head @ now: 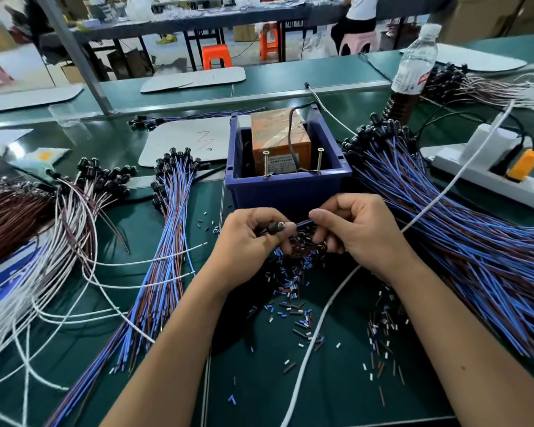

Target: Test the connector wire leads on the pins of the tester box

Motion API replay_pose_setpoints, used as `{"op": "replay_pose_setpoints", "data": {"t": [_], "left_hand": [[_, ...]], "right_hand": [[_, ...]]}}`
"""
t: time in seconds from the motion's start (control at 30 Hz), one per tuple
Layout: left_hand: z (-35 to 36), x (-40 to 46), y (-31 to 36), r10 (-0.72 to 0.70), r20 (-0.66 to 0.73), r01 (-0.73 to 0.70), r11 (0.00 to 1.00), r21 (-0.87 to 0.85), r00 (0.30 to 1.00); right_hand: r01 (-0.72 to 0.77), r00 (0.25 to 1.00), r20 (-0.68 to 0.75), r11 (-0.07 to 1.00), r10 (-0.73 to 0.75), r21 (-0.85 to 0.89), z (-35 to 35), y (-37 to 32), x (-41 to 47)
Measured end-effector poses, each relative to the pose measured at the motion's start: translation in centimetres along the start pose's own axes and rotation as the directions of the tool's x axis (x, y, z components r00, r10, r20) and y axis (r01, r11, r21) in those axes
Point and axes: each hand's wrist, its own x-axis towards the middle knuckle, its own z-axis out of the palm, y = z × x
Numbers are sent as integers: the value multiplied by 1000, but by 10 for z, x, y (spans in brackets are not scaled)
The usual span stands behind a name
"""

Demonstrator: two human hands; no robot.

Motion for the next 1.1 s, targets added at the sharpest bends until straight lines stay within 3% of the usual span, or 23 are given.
{"op": "replay_pose_setpoints", "data": {"t": [0.13, 0.33, 0.57, 0.73, 0.97, 1.1], "left_hand": [[-5, -2, -1, -45, 66, 49, 997, -67, 997], [-8, -4, -3, -78, -4, 77, 984, -158, 997], [-1, -2, -4, -81, -27, 74, 977, -197, 996], [1, -2, -2, -65, -20, 59, 976, -208, 998], [0, -2, 3, -30, -20, 26, 977, -214, 999], [-1, -4, 7, -21, -20, 16, 974, -224, 1000]], "right_hand": [[22, 999, 49, 1000, -21, -17, -3, -3, 0], [70, 982, -180, 993, -53, 90, -15, -4, 3], [0, 1000, -26, 989, 4, 150, 6, -2, -1], [2, 999, -38, 980, 6, 198, 10, -6, -2], [66, 998, -13, 997, -65, 29, 7, -6, -4], [90, 996, 11, 995, -91, 32, 5, -9, -4]]}}
